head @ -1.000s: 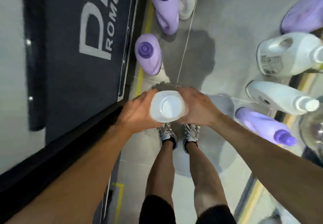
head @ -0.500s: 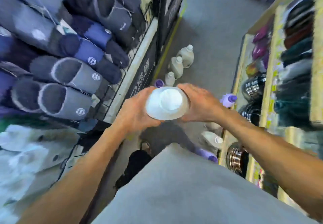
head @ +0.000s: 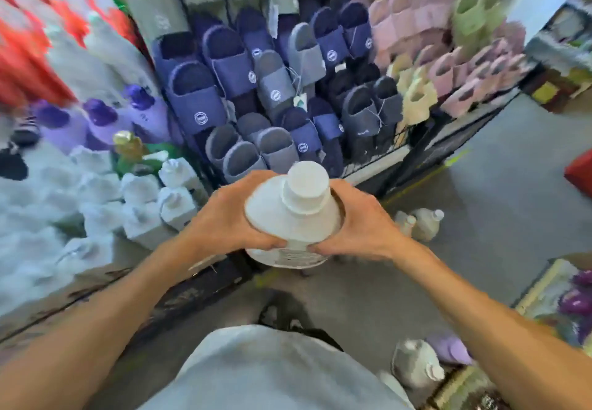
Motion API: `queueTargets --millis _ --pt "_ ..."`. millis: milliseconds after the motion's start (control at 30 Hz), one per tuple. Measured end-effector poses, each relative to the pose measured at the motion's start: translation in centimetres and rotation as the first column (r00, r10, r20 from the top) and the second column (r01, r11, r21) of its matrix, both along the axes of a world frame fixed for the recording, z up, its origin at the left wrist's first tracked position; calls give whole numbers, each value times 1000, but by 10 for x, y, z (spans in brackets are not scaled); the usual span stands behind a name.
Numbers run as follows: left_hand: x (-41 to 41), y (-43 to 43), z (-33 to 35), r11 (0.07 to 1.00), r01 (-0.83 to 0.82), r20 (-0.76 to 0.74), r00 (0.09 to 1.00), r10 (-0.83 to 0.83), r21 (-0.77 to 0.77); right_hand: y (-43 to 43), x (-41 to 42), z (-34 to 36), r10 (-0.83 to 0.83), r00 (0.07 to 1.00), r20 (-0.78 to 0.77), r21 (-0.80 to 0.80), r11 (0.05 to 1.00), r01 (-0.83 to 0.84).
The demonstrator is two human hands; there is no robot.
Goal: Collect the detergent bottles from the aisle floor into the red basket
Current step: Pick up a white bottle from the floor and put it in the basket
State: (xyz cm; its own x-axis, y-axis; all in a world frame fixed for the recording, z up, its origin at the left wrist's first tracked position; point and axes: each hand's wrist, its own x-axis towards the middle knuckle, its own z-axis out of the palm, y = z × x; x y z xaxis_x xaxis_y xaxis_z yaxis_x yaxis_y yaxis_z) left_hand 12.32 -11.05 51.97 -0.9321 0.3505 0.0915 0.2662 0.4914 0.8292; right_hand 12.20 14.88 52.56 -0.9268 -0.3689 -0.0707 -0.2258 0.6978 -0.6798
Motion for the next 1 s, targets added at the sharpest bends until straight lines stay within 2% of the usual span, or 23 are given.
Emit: queueTargets --millis 100,200,333,433,567,667,1000 --pt "40 -37 15 967 -251 21 967 252 -49 -45 -19 12 215 976 8 12 976 -215" --pt "90 -75 23 881 -472 37 880 473 -38 -103 -27 24 426 905 13 -4 905 -426" --pt "176 -126 31 682 -731 27 682 730 25 -205 -7 35 671 742 11 -20 742 -671" --pt "249 -165 36 537 -840 25 541 841 79 -288 34 38 805 592 -24 -26 592 -806" --pt "344 -213 40 313 -941 43 320 946 126 -388 104 38 923 384 -7 -37 384 -923" --pt "411 -245 42 181 -978 25 184 983 101 -457 161 37 976 215 -31 -56 213 -975" --pt "579 -314 43 -242 -962 -27 -247 969 129 -639 333 33 976 -218 -24 -88 -219 -972"
